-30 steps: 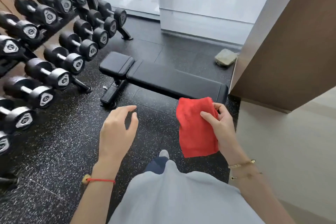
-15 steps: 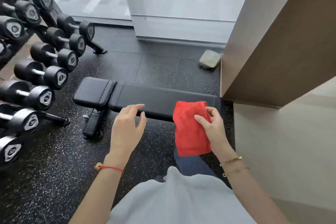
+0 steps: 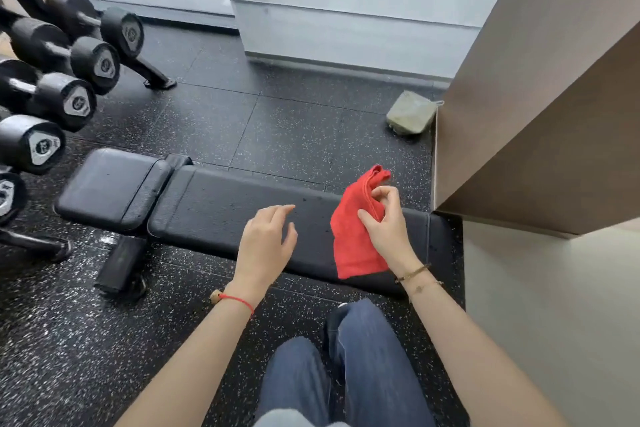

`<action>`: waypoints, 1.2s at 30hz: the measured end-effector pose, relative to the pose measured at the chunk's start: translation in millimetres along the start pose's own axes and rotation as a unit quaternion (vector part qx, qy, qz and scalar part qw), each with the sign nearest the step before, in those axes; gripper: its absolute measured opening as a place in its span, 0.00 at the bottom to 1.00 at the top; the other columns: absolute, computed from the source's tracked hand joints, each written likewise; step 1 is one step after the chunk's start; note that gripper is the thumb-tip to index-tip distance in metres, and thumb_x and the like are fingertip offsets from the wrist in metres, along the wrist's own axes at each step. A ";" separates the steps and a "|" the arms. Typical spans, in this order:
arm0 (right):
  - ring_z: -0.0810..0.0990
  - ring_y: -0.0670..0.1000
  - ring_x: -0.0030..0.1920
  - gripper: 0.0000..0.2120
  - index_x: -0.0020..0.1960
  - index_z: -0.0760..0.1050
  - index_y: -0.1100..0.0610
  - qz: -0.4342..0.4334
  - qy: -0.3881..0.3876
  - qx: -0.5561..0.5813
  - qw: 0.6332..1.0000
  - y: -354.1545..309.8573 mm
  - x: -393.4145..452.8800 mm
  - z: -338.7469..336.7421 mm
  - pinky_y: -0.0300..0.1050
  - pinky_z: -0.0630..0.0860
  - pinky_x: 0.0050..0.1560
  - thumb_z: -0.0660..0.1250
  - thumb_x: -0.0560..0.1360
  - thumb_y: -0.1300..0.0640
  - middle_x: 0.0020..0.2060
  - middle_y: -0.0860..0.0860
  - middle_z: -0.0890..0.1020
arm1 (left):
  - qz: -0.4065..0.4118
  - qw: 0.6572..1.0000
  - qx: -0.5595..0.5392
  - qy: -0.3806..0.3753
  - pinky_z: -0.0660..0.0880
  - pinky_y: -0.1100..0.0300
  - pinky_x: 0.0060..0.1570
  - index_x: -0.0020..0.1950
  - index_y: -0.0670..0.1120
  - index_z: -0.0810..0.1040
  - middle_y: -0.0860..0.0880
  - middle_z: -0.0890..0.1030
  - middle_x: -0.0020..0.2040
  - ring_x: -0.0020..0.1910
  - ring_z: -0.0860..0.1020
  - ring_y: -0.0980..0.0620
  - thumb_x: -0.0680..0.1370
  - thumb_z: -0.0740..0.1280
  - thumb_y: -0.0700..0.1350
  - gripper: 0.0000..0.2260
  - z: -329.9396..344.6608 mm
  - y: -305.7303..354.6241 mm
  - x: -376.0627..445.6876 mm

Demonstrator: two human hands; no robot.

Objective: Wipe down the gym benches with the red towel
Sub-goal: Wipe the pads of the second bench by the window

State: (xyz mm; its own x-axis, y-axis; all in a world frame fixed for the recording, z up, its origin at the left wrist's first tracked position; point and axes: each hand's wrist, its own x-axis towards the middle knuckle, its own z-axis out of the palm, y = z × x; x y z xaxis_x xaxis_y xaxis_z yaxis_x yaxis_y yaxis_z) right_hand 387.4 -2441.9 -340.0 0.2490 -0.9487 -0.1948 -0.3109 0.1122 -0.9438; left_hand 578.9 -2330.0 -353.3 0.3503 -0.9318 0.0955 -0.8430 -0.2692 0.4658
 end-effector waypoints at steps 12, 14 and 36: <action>0.78 0.42 0.55 0.26 0.65 0.63 0.55 -0.090 -0.014 0.007 0.996 201.1 101.0 45.1 0.42 0.73 0.62 0.67 0.73 0.69 0.55 0.46 0.77 | 0.055 0.998 0.022 0.033 0.72 0.50 0.62 0.65 0.44 0.76 0.47 0.79 0.61 0.63 0.75 0.46 0.77 0.66 0.42 0.16 234.6 -103.0 35.4; 0.78 0.44 0.55 0.30 0.68 0.63 0.47 -0.107 0.025 -0.038 0.993 225.7 102.9 41.9 0.41 0.72 0.59 0.68 0.72 0.66 0.55 0.49 0.77 | 0.067 0.995 0.043 0.058 0.70 0.47 0.65 0.65 0.44 0.76 0.47 0.77 0.63 0.65 0.73 0.46 0.76 0.67 0.43 0.17 256.7 -116.3 32.5; 0.52 0.53 0.78 0.25 0.77 0.51 0.36 -0.182 0.027 -0.531 0.827 310.8 91.9 46.5 0.60 0.38 0.76 0.50 0.81 0.41 0.78 0.44 0.56 | 0.084 0.990 0.045 0.099 0.63 0.49 0.71 0.67 0.46 0.74 0.48 0.74 0.66 0.69 0.69 0.47 0.79 0.62 0.47 0.17 291.8 -144.4 30.2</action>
State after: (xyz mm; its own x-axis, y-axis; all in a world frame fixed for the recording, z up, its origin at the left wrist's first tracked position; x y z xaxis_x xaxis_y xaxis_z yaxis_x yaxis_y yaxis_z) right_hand 356.3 -2480.4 -663.6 0.4714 -0.8774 0.0898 -0.8619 -0.4798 -0.1638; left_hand 592.1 -2390.4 -674.4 0.2672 -0.9014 0.3407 -0.9260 -0.1424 0.3496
